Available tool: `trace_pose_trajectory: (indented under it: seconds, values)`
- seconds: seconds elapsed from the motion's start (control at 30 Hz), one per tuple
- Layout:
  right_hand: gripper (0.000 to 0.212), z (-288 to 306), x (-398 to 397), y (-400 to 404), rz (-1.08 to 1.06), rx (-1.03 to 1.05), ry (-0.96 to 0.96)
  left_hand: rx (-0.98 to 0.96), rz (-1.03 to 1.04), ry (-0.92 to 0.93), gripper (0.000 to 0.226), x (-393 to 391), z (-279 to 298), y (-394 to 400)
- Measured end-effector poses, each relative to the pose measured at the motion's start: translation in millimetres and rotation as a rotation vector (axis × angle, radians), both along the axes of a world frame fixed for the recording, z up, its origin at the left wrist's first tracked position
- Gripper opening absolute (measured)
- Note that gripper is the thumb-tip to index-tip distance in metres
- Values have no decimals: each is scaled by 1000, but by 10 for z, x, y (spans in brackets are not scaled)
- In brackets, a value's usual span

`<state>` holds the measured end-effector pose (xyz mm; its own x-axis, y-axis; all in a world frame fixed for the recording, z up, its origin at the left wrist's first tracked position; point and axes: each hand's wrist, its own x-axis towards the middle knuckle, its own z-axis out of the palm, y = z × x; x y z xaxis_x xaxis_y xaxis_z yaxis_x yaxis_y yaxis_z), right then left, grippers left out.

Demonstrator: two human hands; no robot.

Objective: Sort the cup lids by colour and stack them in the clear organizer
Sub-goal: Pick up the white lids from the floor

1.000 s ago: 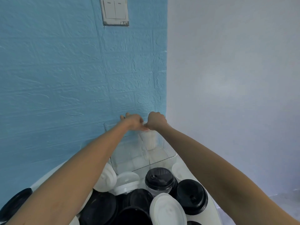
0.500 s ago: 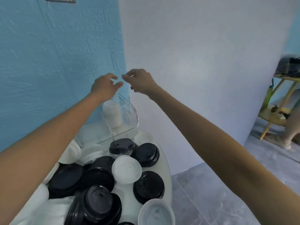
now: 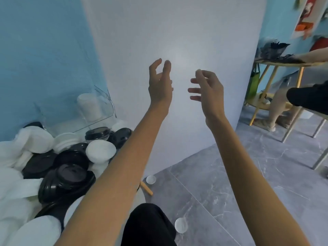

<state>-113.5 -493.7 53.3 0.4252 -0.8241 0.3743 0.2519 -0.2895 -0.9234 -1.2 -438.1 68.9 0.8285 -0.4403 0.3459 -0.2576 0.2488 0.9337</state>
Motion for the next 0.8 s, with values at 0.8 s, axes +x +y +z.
trace_pose_trajectory:
  seconds: [0.8]
  values:
    - [36,-2733,-296,-559,-139,281,90,258,-5,254,47,-509,-2984,-688]
